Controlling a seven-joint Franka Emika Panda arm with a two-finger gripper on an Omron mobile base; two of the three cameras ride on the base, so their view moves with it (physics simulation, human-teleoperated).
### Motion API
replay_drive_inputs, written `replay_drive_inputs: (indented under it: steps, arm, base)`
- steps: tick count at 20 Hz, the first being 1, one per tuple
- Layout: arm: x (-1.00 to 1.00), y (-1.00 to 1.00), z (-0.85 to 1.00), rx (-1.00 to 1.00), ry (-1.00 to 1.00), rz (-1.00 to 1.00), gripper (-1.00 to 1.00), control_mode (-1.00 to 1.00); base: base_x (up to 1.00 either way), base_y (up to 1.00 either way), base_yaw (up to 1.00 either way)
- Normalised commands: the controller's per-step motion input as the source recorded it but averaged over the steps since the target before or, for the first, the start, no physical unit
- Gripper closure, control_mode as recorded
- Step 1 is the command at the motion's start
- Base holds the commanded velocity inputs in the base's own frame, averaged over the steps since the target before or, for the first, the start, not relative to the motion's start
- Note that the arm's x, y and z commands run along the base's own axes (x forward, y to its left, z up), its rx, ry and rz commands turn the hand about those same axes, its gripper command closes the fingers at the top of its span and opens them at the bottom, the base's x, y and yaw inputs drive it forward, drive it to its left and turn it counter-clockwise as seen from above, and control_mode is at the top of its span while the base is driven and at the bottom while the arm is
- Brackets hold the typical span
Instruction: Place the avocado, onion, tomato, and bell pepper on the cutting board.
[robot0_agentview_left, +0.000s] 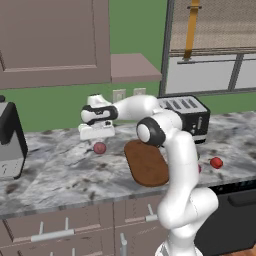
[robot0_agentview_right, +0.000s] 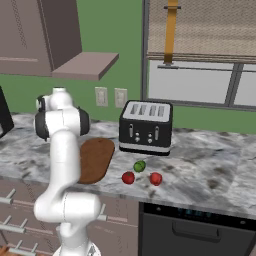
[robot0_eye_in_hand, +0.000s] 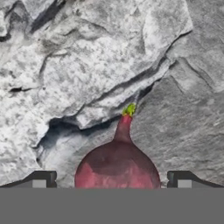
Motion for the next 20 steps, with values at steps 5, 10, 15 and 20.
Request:
replay_drive_inputs:
  steps: [5,10,15,20]
  arm:
    - [0.00,0.00,-0.21,0.00,0.03,-0.04,-1.00,-1.00]
    - [-0.05,0.00,-0.27,0.00,0.02,-0.05,-1.00,-1.00]
    - [-0.19,0.00,-0.32,0.00,0.03,-0.06,-1.00,-1.00]
    - [-0.29,0.02,-0.28,0.00,0.01,-0.07,1.00,-1.00]
  base:
    - [0.00,0.00,0.00]
    - [0.00,0.00,0.00]
    - [0.00,0.00,0.00]
    - [0.00,0.00,0.00]
